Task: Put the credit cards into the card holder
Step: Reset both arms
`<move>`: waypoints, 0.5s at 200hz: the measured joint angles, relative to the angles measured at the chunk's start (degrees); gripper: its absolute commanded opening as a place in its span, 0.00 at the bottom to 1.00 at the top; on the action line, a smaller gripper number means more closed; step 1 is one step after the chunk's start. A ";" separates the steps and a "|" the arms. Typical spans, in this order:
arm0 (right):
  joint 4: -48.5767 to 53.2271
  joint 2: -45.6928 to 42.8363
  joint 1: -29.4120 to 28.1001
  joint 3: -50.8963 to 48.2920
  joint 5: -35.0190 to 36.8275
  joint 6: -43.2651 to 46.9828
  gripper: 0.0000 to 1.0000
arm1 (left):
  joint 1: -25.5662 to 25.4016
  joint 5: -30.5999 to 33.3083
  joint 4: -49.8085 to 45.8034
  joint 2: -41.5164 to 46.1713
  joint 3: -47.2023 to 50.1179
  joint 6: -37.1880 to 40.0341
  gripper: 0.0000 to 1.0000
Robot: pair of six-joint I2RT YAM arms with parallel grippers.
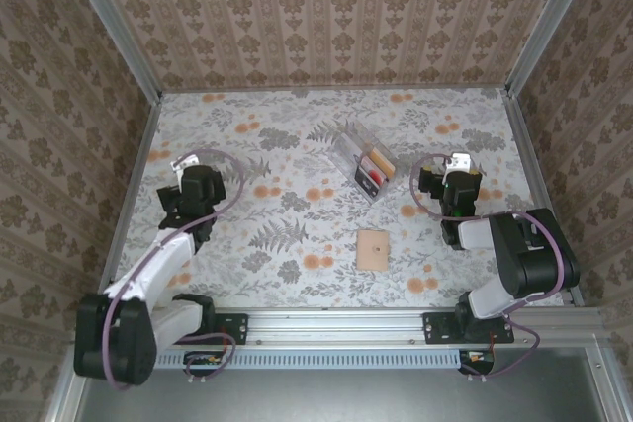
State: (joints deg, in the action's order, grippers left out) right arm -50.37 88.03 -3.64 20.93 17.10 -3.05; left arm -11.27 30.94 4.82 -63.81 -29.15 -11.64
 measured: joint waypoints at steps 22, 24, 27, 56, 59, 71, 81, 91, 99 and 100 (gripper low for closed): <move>-0.07 0.00 0.00 0.00 0.00 -0.13 1.00 | 0.81 -3.19 12.81 -9.99 3.28 5.44 1.00; -0.07 0.00 0.00 0.00 0.02 -0.13 1.00 | 0.81 -3.37 13.53 -10.93 3.34 5.88 1.00; -0.04 0.00 0.00 0.00 0.00 -0.15 1.00 | 0.81 -3.80 14.60 -12.13 3.39 6.54 0.99; -0.04 0.00 0.00 0.00 0.02 -0.15 1.00 | 1.46 -9.22 25.38 -19.96 3.34 12.92 1.00; -0.07 0.00 0.00 0.00 0.00 -0.15 0.99 | 1.70 -9.75 26.56 -20.48 3.37 13.07 0.99; -0.07 0.00 0.00 0.00 0.00 -0.15 1.00 | 4.02 -13.09 29.35 -21.88 3.26 13.42 0.99; -0.07 0.00 0.00 0.00 0.00 -0.15 1.00 | 6.82 -16.41 32.54 -22.45 3.78 13.40 1.00; -0.07 0.00 0.00 0.00 0.02 -0.15 1.00 | 9.22 -18.40 38.58 -23.21 5.64 13.33 1.00; -0.07 0.00 0.00 0.00 0.00 -0.15 0.99 | 10.47 -19.37 41.27 -23.34 7.39 13.00 1.00; -0.07 0.00 0.00 0.00 0.02 -0.15 0.99 | 10.54 -19.43 41.44 -23.37 7.52 12.94 1.00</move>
State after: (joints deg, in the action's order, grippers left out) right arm -50.43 88.03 -3.64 20.93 17.12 -3.20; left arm -0.73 11.51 46.26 -87.18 -21.63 1.30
